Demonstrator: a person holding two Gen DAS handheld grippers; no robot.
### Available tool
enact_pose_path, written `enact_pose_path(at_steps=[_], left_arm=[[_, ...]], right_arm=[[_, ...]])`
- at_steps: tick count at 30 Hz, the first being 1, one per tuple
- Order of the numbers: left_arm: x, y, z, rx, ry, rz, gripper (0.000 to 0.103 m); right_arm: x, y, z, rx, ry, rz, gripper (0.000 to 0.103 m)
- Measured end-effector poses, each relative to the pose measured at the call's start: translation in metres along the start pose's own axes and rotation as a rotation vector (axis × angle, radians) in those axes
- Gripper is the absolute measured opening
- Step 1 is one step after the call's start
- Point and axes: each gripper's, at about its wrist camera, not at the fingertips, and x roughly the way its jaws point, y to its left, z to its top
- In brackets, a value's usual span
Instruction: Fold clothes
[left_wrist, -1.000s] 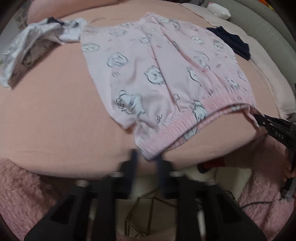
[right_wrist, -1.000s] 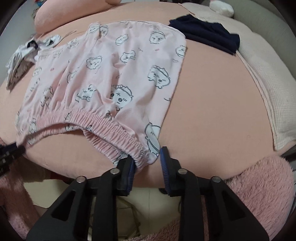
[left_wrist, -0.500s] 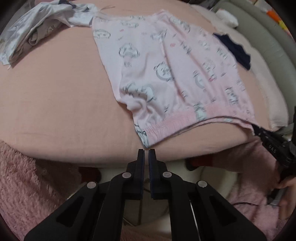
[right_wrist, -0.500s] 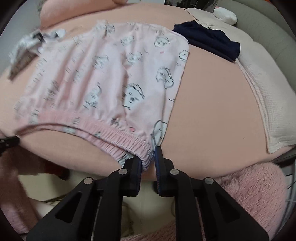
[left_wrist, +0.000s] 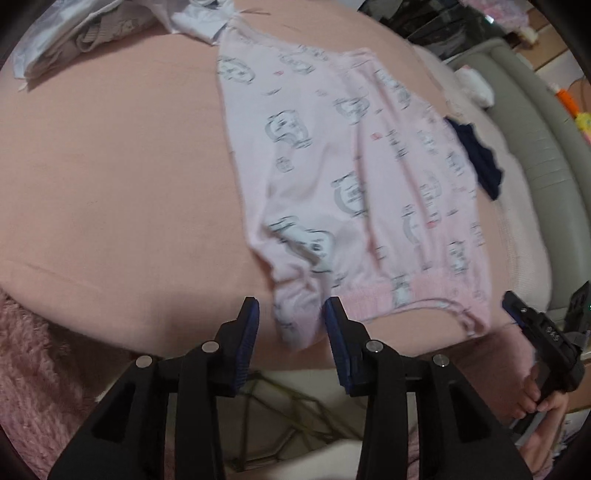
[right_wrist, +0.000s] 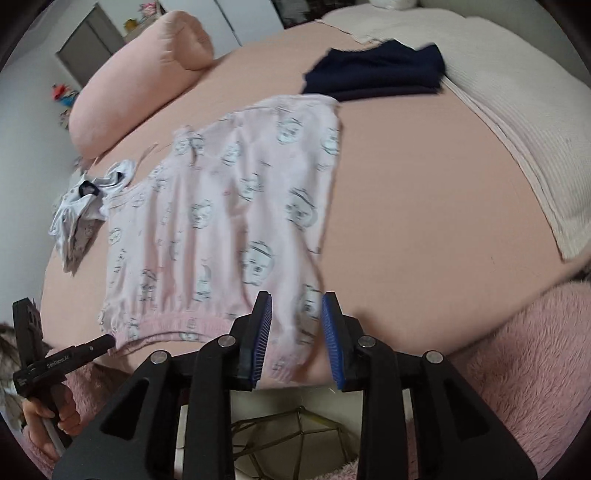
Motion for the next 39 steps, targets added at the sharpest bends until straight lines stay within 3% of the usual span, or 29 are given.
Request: enact_pose_path(at_steps=[4,7,9,12,16,21,27,30,33,37,39], left_arm=[[0.000,0.005,-0.001,-0.058,0.007,-0.130,0.037],[0.003,0.005,-0.005,-0.064,-0.007,-0.121,0.037],[0.006,0.007,-0.005,-0.059,-0.001,-0.107,0.025],[0.008,0.006,-0.004,-0.047,0.005,-0.090,0.011],[-0.011,-0.002,-0.005,0.010,-0.022,-0.043,0.010],[-0.021,-0.003,-0.013,0.012,-0.005,-0.045,0.010],[-0.001,0.011,-0.015,-0.032,0.071,-0.036,0.010],[0.001,0.014,-0.012,-0.049,0.101,-0.050,0.018],[-0.020,0.020,-0.001,-0.054,0.075,-0.075,0.025],[-0.049,0.022,0.033,0.028,-0.006,0.017,0.032],[-0.050,0.031,0.063,0.027,-0.039,0.035,0.033]], right_arm=[[0.021,-0.005,-0.007,0.021,0.047,0.043,0.029],[0.035,0.002,-0.012,-0.012,0.093,0.012,0.029],[0.041,0.006,-0.013,-0.030,0.105,-0.014,0.029],[0.048,0.020,-0.013,-0.102,0.124,-0.026,0.007],[0.036,0.026,-0.014,-0.129,0.099,-0.026,0.003],[0.018,0.018,-0.016,-0.102,0.080,-0.007,0.003],[0.023,0.022,-0.017,-0.121,0.163,-0.050,0.003],[0.027,0.023,-0.014,-0.125,0.177,-0.062,0.005],[0.007,0.023,-0.005,-0.147,0.097,-0.071,0.012],[-0.025,0.023,0.007,-0.180,-0.034,-0.082,0.031],[-0.030,0.024,0.020,-0.214,-0.076,-0.101,0.032]])
